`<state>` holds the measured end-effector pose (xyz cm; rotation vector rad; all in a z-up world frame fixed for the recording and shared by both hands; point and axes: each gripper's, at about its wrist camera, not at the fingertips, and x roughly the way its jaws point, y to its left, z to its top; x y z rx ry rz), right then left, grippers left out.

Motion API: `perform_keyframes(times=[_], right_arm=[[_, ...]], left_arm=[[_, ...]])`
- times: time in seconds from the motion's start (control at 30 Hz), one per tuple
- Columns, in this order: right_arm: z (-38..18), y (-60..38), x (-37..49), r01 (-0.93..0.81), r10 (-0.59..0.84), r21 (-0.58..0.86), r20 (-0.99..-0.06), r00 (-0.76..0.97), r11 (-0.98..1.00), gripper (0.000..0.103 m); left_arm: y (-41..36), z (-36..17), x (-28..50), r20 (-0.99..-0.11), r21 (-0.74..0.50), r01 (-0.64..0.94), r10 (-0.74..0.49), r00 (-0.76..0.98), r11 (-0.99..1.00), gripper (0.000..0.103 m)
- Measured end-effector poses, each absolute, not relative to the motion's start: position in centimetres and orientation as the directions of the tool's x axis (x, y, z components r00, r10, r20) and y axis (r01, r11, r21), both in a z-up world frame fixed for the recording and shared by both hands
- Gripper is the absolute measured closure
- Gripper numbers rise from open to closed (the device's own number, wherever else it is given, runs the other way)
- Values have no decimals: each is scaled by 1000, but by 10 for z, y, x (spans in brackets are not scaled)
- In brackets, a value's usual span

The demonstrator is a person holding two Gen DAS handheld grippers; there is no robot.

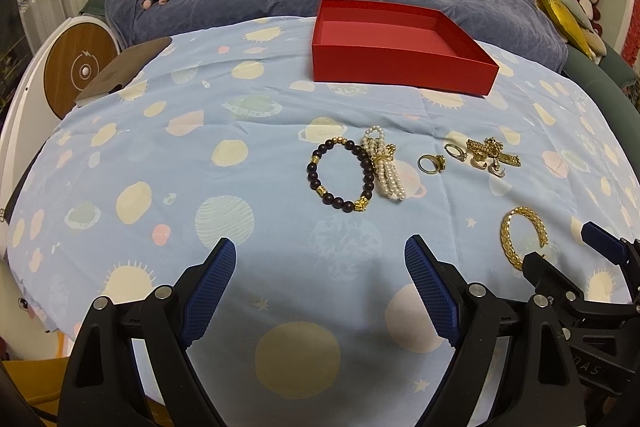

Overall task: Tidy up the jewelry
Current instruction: 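Grasp the white pearl bracelet with the left tool while the right tool grasps the gold cuff bangle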

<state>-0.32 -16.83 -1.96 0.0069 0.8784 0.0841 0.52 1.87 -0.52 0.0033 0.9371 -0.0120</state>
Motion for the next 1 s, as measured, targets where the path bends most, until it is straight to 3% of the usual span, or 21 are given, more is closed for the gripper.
perform_keyframes(times=[0.57, 0.8, 0.9, 1.0], right_arm=[[-44, -169, 19, -101, 107, 57, -799, 592, 993, 19], [-47, -169, 24, -121, 95, 27, -790, 605, 992, 36], [-46, -168, 24, -128, 101, 27, -785, 611, 991, 49], [-45, -168, 24, -127, 100, 28, -786, 610, 992, 49]], left_arm=[[28, -23, 30, -803, -53, 17, -52, 594, 998, 19], [23, -26, 35, -805, -73, 51, -89, 586, 996, 19], [23, -29, 38, -813, -82, 55, -99, 574, 995, 19], [22, -30, 41, -817, -100, 53, -113, 565, 994, 19]])
